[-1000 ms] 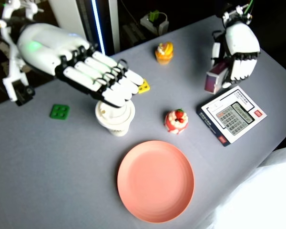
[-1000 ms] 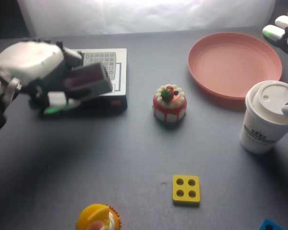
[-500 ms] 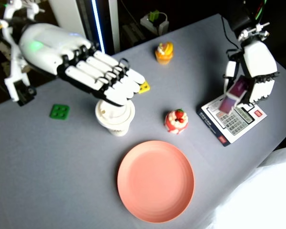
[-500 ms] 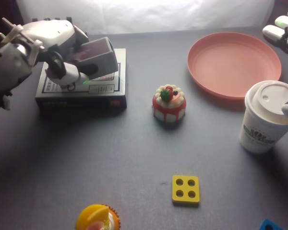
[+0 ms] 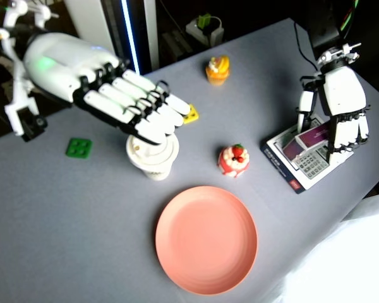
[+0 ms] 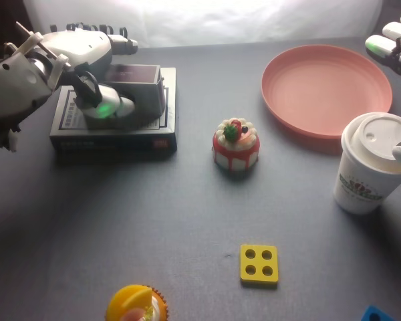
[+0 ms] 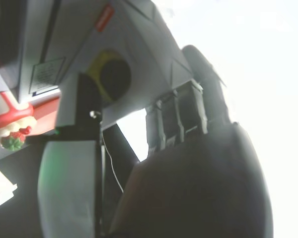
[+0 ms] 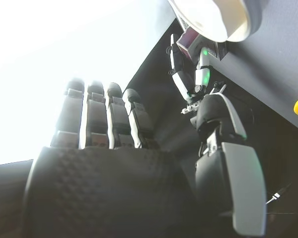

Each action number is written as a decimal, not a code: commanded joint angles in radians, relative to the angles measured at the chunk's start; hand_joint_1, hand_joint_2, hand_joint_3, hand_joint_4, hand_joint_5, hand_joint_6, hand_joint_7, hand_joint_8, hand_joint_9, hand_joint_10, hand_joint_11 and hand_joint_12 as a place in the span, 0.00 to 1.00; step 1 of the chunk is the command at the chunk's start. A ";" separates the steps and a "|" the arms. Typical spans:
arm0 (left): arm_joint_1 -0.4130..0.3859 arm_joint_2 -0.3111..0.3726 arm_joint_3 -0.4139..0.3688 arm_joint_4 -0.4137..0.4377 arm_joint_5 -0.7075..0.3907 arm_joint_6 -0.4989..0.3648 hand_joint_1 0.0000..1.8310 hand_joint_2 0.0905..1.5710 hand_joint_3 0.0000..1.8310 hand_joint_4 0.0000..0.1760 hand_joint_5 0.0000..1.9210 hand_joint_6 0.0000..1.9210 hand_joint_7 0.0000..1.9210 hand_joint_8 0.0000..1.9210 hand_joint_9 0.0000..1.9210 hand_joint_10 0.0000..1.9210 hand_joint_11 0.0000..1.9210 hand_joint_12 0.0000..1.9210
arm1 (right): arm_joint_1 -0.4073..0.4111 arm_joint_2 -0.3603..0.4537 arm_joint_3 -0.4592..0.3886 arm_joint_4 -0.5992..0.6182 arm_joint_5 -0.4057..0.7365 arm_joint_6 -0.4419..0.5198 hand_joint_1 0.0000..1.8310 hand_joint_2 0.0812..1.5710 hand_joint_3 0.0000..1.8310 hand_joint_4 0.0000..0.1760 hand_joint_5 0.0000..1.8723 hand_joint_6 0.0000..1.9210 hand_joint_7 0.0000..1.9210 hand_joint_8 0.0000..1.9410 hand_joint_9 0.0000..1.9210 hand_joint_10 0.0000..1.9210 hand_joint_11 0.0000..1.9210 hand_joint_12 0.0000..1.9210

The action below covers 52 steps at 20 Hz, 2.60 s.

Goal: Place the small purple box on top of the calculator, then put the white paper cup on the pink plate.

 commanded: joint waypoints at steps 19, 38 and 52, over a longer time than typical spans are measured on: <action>0.106 0.186 -0.254 0.548 -0.518 -0.488 0.30 0.68 0.00 0.84 0.01 0.00 0.00 0.00 0.00 0.00 0.00 0.00 | -0.018 -0.146 0.224 -0.072 -0.027 0.483 0.37 0.50 0.00 0.01 0.00 0.00 0.00 0.00 0.00 0.00 0.00 0.01; 0.131 0.188 -0.256 0.533 -0.526 -0.497 0.40 0.72 0.00 0.52 0.04 0.01 0.00 0.00 0.00 0.00 0.00 0.00 | 0.071 -0.251 0.316 -0.090 -0.140 0.512 0.64 0.68 0.01 0.00 0.16 0.43 0.20 0.45 0.16 0.77 0.13 0.97; 0.162 0.188 -0.265 0.533 -0.561 -0.513 0.40 0.72 0.00 0.52 0.04 0.00 0.00 0.00 0.00 0.00 0.00 0.00 | 0.311 -0.325 0.472 -0.038 -0.205 0.491 0.68 0.74 0.01 0.00 0.05 0.43 0.07 0.55 0.09 0.87 0.11 1.00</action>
